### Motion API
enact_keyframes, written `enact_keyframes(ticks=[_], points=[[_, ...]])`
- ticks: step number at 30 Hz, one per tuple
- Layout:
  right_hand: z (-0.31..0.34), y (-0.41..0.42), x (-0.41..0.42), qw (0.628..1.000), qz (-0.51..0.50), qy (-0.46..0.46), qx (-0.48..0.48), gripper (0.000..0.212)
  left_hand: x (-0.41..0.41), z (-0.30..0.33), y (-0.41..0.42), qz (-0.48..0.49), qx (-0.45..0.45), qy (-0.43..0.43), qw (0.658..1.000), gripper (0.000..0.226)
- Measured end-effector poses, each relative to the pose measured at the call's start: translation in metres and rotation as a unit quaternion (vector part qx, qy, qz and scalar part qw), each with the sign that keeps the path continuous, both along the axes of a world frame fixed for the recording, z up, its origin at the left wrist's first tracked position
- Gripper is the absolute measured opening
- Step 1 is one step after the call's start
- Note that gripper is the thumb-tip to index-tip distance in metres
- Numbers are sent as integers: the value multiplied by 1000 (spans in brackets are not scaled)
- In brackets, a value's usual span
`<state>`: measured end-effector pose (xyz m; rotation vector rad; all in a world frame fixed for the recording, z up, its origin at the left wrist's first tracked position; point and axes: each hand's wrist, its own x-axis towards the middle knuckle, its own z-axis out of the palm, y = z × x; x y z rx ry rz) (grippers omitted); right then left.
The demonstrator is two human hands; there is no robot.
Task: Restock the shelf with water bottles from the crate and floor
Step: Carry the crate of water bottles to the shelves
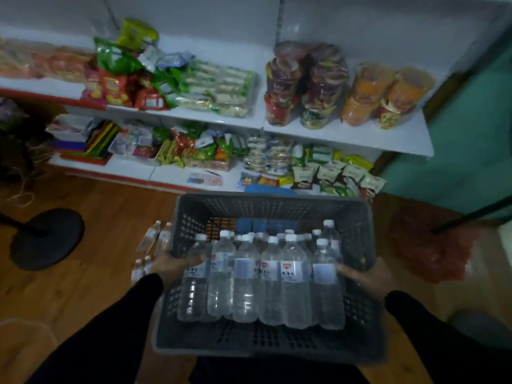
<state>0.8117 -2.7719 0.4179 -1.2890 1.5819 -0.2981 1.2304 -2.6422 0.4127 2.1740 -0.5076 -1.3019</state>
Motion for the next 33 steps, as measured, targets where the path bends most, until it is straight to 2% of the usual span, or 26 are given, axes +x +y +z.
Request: enact_keyframes(ticks=[2,5,6,7,9,12,14,16,18,21,24,26,28,29,31,33], points=[[1,-4,11,999,-41,-26,11,50,15,6,-29,-34,-11,-12,999,40],[-19,-16,14,998,-61,-3,29,92,32,0,-62,-52,-28,-2,998,45],[-34,-25,8,998,-59,1,35,102,34,-2,-71,-55,-30,-7,998,47],[-50,-34,3,997,-56,-6,47,104,37,-5,-79,-58,-34,-9,998,48],[-62,-55,6,997,-57,-19,44,92,45,-16,-94,-62,-11,-18,998,52],[-47,-90,25,997,-59,-19,50,84,52,-19,-117,-58,42,-29,997,67],[-40,-113,34,996,-59,-39,55,63,57,-22,-136,-60,62,-53,995,74],[-39,-136,38,995,-56,-61,56,38,57,-16,-158,-63,48,-44,996,65],[-39,-157,44,995,-54,-67,56,35,61,-17,-181,-69,33,-28,997,55],[-48,-191,50,994,-59,-75,60,56,71,-23,-216,-69,45,-28,996,59],[-47,-228,62,993,-64,-61,76,65,84,-39,-249,-64,62,-14,996,71],[-52,-248,69,993,-70,-50,76,84,90,-49,-271,-62,61,0,996,76],[-58,-264,74,995,-66,-28,63,108,92,-58,-291,-71,67,8,995,72],[-63,-272,76,996,-63,-31,57,111,93,-64,-301,-64,66,17,996,65],[-68,-288,82,996,-68,-32,49,97,97,-76,-320,-62,61,31,996,61],[-64,-300,91,996,-65,-42,51,55,101,-87,-335,-66,61,35,995,63]])
